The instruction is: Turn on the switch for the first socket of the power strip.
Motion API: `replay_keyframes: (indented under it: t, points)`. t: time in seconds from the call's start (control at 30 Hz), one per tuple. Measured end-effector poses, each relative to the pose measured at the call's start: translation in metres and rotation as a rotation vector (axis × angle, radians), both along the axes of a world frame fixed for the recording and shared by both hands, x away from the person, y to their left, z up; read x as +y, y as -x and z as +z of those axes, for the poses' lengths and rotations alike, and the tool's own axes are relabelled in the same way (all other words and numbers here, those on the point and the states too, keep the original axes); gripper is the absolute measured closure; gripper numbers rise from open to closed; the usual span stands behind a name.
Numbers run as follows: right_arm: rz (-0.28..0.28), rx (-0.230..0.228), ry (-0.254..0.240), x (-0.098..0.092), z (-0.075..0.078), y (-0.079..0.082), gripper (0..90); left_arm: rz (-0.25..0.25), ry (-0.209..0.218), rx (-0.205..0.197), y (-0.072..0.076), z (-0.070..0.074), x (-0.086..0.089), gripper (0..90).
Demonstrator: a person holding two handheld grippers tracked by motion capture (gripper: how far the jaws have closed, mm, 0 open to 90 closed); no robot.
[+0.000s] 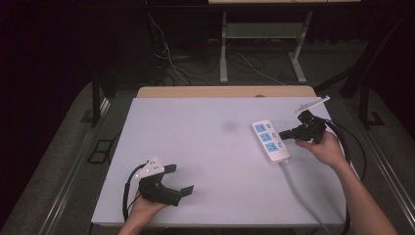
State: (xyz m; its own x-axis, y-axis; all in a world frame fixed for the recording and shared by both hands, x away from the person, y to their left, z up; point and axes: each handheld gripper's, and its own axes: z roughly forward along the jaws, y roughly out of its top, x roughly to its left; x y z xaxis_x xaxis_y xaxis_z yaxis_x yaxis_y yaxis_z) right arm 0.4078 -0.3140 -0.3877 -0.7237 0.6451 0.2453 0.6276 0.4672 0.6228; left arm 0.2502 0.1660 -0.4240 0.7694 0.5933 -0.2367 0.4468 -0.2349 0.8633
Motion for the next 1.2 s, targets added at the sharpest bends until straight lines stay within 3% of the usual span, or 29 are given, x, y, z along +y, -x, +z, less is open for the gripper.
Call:
replay_keyframes:
  t: [0.57, 1.03, 1.2]
  points:
    - [-0.026, 0.036, -0.008, -0.004, -0.025, -0.007, 89.3, -0.002, -0.003, 0.001, 0.000, 0.000, 0.000, 0.0]
    - [-0.015, 0.052, -0.027, -0.003, -0.031, -0.006, 89.5, -0.003, -0.004, 0.003, 0.000, -0.001, 0.000, 0.0]
    - [-0.008, 0.037, 0.001, -0.001, -0.030, -0.005, 89.7, -0.005, -0.007, 0.004, 0.000, -0.001, 0.000, 0.0]
